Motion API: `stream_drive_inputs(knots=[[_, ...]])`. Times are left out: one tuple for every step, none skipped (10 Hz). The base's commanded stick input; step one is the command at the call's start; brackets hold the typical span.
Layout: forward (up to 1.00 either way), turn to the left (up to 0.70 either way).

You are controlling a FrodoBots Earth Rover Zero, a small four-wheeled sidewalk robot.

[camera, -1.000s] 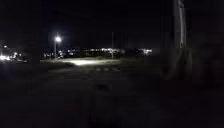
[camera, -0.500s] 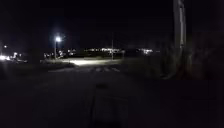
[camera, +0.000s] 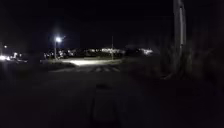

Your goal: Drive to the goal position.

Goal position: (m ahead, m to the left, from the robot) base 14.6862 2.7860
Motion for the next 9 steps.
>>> stream_drive_inputs(knots=[[0.70, 0.00], [0.70, 0.00], [0.70, 0.00], [0.70, 0.00], [0.70, 0.00], [0.70, 0.00], [0.70, 0.00], [0.70, 0.00], [0.70, 0.00]])
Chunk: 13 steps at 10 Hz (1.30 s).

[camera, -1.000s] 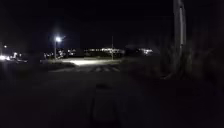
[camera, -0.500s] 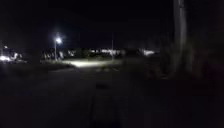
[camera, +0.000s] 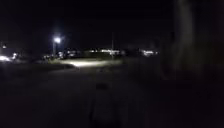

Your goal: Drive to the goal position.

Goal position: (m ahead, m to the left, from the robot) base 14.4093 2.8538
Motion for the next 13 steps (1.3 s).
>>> stream_drive_inputs(knots=[[0.70, 0.00], [0.70, 0.00], [0.70, 0.00], [0.70, 0.00], [0.70, 0.00], [0.70, 0.00], [0.70, 0.00], [0.70, 0.00], [0.70, 0.00], [0.70, 0.00], [0.70, 0.00], [0.70, 0.00], [0.70, 0.00]])
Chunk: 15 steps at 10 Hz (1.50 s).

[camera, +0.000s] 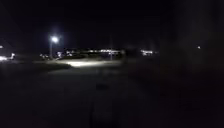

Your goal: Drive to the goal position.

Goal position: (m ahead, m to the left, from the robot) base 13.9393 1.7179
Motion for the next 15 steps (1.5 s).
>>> stream_drive_inputs(knots=[[0.70, 0.00], [0.70, 0.00], [0.70, 0.00], [0.70, 0.00], [0.70, 0.00], [0.70, 0.00], [0.70, 0.00], [0.70, 0.00], [0.70, 0.00], [0.70, 0.00], [0.70, 0.00], [0.70, 0.00], [0.70, 0.00], [0.70, 0.00], [0.70, 0.00]])
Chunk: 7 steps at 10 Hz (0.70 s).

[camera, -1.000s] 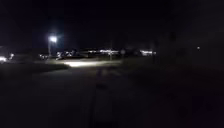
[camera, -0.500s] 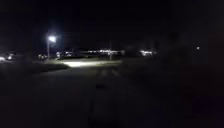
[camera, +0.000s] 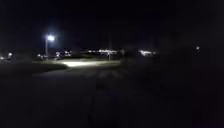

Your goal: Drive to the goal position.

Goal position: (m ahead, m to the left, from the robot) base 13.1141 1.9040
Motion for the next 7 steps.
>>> stream_drive_inputs(knots=[[0.70, 0.00], [0.70, 0.01], [0.70, 0.19], [0.70, 0.27], [0.70, 0.27], [0.70, 0.27], [0.70, 0.19]])
